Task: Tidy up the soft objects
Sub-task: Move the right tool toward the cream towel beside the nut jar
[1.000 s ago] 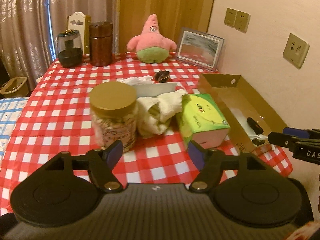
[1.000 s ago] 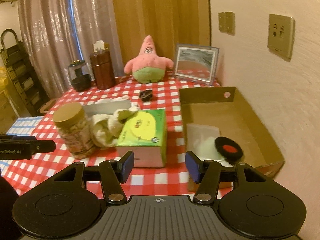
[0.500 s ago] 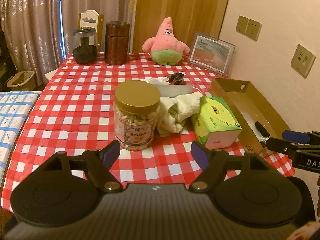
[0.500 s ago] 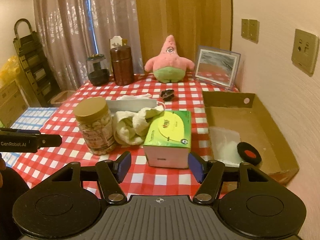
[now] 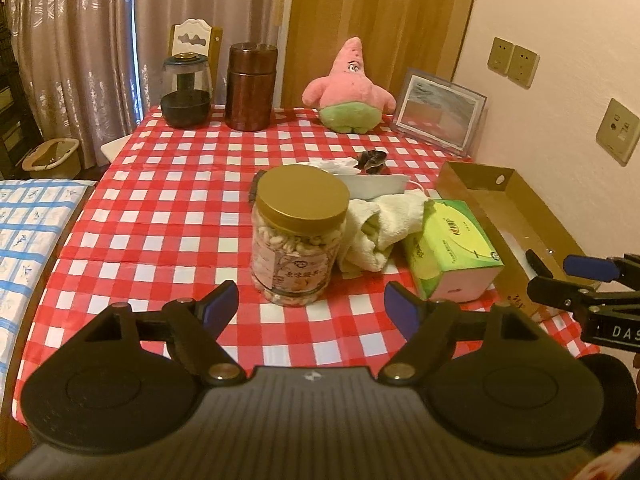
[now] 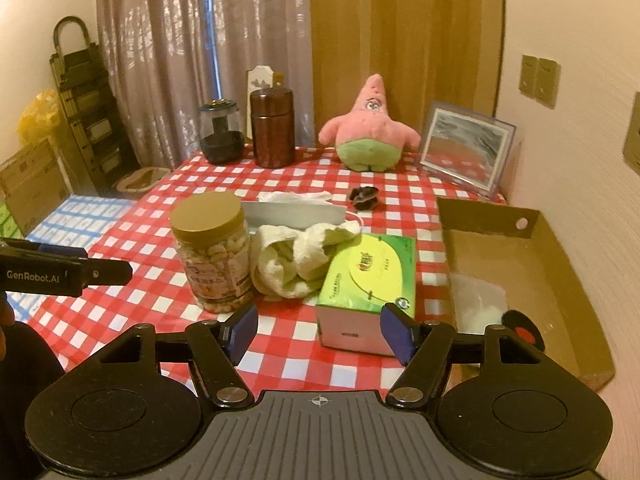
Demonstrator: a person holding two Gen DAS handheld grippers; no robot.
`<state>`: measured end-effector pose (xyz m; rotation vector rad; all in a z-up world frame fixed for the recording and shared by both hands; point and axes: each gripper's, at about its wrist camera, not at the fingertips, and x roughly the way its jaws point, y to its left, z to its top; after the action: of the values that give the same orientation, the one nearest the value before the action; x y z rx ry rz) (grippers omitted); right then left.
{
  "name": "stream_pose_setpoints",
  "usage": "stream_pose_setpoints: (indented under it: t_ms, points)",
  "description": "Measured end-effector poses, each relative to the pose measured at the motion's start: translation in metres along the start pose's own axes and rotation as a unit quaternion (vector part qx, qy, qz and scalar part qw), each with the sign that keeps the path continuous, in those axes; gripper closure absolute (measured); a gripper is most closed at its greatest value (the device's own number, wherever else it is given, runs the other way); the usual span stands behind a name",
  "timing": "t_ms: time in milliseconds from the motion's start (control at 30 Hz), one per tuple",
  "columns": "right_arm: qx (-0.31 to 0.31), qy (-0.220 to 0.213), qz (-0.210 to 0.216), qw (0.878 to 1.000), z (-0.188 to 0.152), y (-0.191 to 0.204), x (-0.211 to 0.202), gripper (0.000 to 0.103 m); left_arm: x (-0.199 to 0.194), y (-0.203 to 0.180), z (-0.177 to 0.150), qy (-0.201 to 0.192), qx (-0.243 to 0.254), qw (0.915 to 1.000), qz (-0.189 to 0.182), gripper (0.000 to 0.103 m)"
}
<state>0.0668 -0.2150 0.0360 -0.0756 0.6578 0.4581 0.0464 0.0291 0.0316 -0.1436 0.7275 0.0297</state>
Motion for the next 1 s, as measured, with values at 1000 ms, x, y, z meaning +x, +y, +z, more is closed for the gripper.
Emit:
stream_pose_setpoints:
  t_ms: [1000]
  points:
    - [-0.156, 0.048, 0.028, 0.986, 0.013, 0.047, 0.152, 0.033, 0.073, 0.051, 0.023, 0.040, 0.025, 0.9988, -0.016, 0.022]
